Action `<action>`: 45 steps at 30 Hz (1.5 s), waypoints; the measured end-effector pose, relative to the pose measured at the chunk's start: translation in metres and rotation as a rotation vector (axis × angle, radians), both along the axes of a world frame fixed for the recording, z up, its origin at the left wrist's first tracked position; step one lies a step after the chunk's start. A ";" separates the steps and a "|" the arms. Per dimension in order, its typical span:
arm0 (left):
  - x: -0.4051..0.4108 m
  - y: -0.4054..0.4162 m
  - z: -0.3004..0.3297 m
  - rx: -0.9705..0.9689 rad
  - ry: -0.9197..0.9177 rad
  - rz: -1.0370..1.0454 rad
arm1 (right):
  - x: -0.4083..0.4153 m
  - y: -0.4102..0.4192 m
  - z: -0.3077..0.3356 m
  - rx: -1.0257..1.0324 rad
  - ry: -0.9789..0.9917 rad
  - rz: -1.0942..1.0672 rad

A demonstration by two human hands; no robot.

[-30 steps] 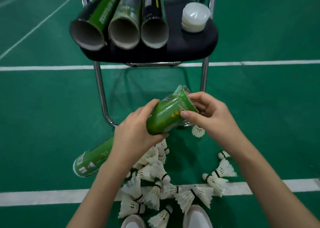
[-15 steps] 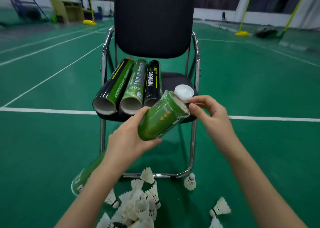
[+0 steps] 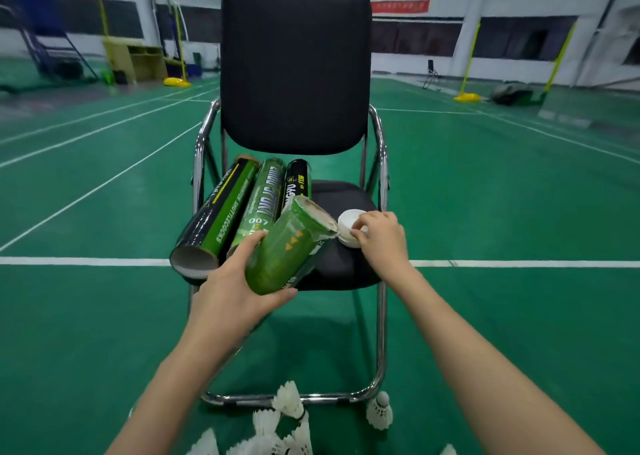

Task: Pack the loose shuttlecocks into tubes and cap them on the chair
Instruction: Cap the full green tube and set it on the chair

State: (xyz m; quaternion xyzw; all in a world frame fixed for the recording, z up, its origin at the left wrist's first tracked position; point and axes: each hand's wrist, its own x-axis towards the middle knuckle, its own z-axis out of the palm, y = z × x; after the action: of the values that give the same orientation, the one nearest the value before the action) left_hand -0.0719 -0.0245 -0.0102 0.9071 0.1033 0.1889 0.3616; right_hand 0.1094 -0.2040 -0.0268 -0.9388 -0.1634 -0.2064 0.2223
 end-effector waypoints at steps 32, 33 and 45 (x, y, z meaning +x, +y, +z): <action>-0.068 -0.028 0.008 -0.132 0.020 -0.076 | -0.188 -0.020 0.106 0.199 0.183 0.515; -0.069 -0.028 0.008 -0.140 0.020 -0.081 | -0.191 -0.021 0.107 0.213 0.195 0.538; -0.077 -0.034 0.008 -0.162 0.016 -0.102 | -0.198 -0.020 0.102 0.389 0.359 0.554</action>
State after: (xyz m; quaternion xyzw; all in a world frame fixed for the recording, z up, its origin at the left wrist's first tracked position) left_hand -0.1492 -0.0586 -0.0025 0.8805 0.0746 0.1537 0.4422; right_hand -0.0889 -0.2235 0.0756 -0.8205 -0.3270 0.0020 0.4689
